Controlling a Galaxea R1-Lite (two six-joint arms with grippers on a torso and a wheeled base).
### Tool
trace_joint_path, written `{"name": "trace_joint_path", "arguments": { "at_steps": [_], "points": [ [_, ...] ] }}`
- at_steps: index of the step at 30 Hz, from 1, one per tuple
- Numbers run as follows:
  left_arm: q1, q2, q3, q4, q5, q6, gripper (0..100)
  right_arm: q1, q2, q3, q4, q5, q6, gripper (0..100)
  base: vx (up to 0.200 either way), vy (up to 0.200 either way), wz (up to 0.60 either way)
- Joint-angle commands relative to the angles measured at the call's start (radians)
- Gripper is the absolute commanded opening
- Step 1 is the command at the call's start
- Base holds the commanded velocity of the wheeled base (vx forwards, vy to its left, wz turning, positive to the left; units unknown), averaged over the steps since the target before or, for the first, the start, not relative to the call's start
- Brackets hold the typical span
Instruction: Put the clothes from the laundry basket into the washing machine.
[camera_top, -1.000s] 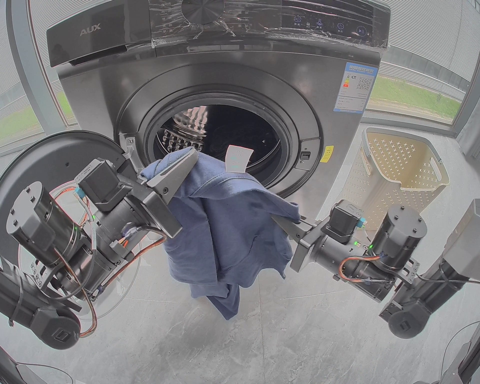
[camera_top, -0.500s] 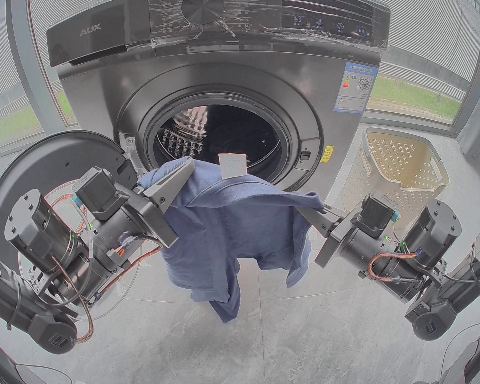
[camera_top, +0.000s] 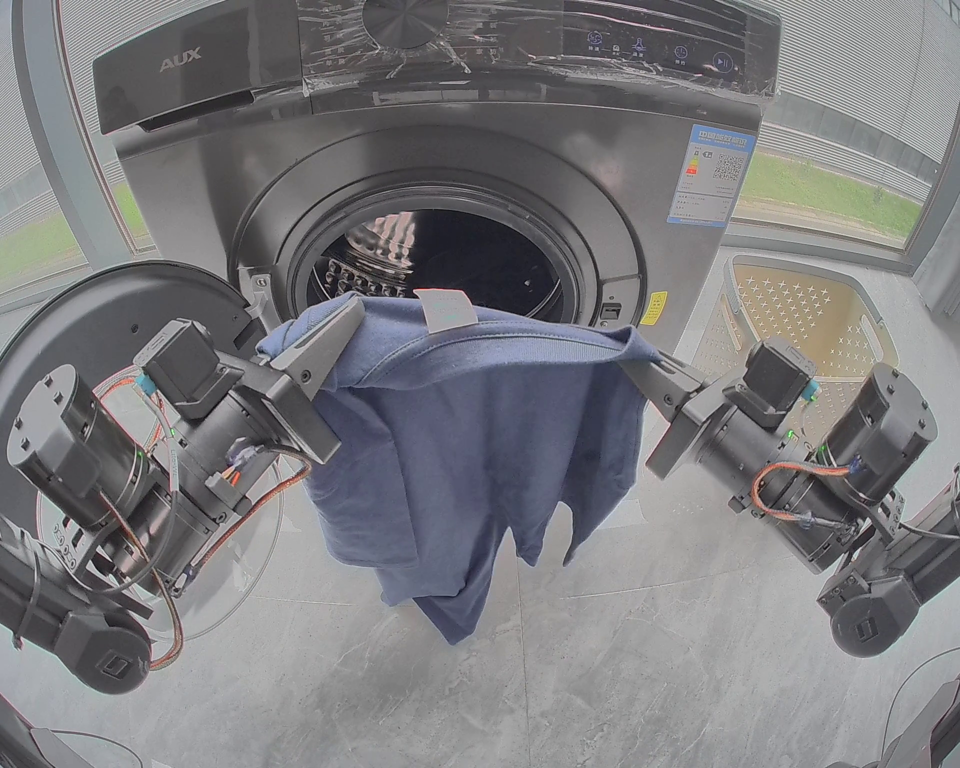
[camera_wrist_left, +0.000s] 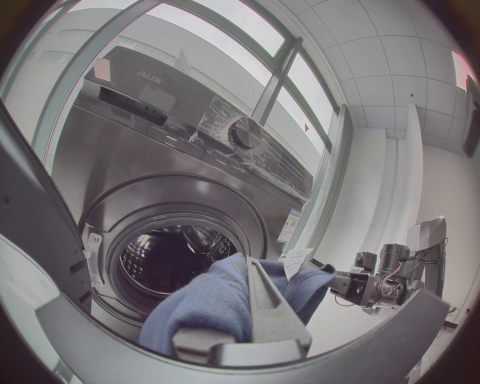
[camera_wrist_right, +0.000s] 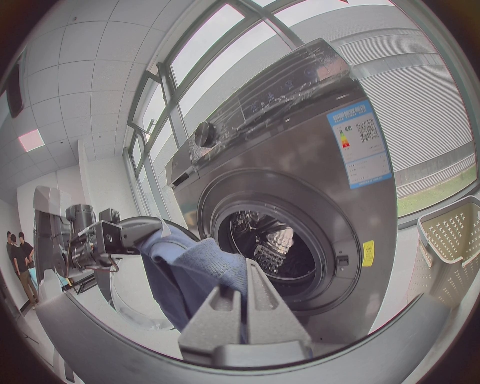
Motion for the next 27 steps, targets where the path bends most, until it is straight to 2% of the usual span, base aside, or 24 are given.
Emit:
{"name": "trace_joint_path", "arguments": {
  "at_steps": [1, 7, 8, 12, 16, 27],
  "points": [
    [0.016, 0.004, -0.006, -0.001, 0.002, -0.001, 0, -0.005, -0.013, -0.042, -0.001, -0.004, 0.009, 0, 0.000, 0.000, 0.00],
    [0.016, 0.006, -0.006, 0.001, 0.002, -0.001, 0, -0.005, -0.032, -0.071, -0.001, -0.009, 0.011, 0, 0.000, 0.000, 0.00],
    [0.017, 0.004, -0.011, 0.001, 0.002, -0.001, 0, 0.001, -0.033, -0.088, 0.004, -0.032, 0.011, 0, 0.000, 0.000, 0.00],
    [0.020, 0.003, -0.039, 0.001, 0.016, -0.001, 0, 0.008, -0.033, -0.111, 0.012, -0.053, 0.009, 0, 0.000, 0.000, 0.00],
    [0.020, 0.000, -0.066, 0.001, 0.044, -0.001, 0, 0.007, -0.033, -0.116, 0.012, -0.055, 0.009, 0, 0.000, 0.000, 0.00],
    [0.016, -0.012, -0.089, 0.002, 0.047, -0.001, 0, -0.002, -0.033, -0.136, 0.013, -0.056, 0.011, 0, 0.000, 0.000, 0.00]
  ]
}}
